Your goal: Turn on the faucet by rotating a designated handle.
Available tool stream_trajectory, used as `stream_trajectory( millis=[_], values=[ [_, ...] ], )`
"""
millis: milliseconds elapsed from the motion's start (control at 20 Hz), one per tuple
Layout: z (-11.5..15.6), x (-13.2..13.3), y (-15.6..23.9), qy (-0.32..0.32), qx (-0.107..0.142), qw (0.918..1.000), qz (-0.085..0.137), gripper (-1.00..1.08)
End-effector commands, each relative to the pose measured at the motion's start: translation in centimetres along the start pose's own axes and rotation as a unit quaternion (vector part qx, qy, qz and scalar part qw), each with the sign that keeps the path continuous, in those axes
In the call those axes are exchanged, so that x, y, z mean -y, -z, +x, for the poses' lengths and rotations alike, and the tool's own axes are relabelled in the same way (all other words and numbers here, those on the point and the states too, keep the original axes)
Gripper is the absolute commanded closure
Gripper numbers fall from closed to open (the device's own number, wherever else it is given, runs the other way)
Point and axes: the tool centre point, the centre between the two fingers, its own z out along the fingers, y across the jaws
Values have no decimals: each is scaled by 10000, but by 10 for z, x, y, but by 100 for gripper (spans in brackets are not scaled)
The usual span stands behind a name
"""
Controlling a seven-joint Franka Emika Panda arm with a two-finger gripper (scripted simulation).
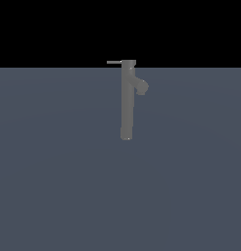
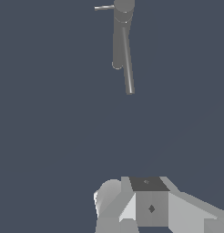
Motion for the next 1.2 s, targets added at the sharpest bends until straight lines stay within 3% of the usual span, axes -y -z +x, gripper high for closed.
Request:
stream_trajectory(
  millis=[0, 550, 1150],
  values=[
    [0, 0, 0, 0, 0, 10000, 0, 108],
    [27, 2, -17, 40, 14, 10000, 4, 108],
    [107, 10, -69, 158, 56, 9999, 17, 108]
  ],
)
